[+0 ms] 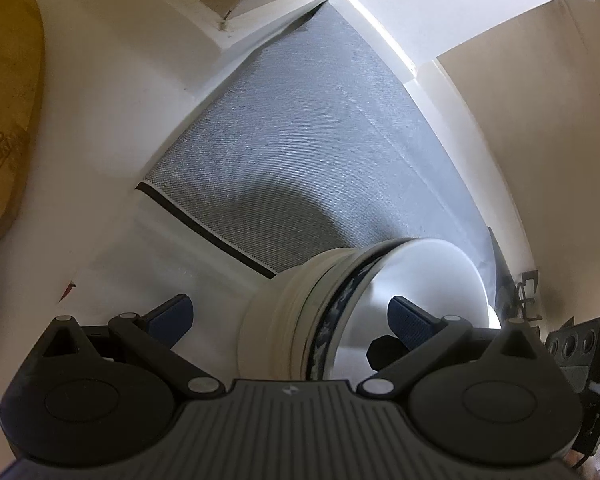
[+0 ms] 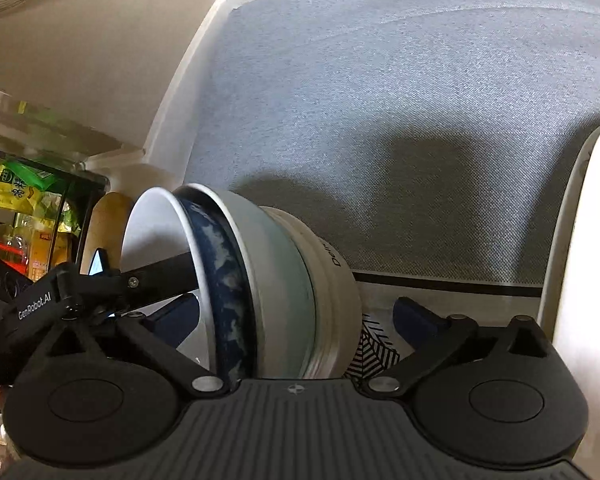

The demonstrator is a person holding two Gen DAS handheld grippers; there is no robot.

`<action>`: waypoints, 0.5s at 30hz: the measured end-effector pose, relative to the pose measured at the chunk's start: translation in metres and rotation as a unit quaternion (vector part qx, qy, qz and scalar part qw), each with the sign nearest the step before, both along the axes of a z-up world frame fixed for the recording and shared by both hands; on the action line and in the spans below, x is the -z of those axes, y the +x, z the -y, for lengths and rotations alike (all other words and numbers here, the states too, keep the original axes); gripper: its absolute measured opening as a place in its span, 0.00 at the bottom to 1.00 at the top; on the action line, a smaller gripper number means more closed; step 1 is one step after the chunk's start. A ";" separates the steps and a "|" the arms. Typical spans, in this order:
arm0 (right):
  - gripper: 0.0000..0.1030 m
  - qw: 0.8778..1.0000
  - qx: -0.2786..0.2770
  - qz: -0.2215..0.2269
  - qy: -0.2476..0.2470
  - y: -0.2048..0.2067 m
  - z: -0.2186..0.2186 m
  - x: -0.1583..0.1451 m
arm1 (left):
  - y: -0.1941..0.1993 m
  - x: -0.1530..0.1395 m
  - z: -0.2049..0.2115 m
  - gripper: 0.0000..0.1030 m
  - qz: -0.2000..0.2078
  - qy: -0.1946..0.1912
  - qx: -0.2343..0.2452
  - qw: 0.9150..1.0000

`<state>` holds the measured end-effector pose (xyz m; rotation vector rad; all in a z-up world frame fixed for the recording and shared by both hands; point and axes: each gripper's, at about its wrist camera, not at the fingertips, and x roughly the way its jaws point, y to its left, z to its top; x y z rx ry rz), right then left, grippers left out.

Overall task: Organize plates and bowls
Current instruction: 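Lift the nested bowls with both grippers and carry them toward the plate stack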

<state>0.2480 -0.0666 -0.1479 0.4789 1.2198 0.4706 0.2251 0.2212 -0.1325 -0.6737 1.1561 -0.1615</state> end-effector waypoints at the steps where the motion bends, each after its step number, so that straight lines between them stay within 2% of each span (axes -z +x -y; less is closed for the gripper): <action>1: 1.00 1.000 -0.001 0.000 0.001 0.000 0.000 0.000 | 0.002 0.000 0.003 1.00 0.001 0.001 0.000 1.000; 15: 1.00 1.000 -0.010 0.001 0.011 0.003 0.001 0.001 | 0.003 -0.003 0.012 1.00 0.002 0.019 0.004 1.000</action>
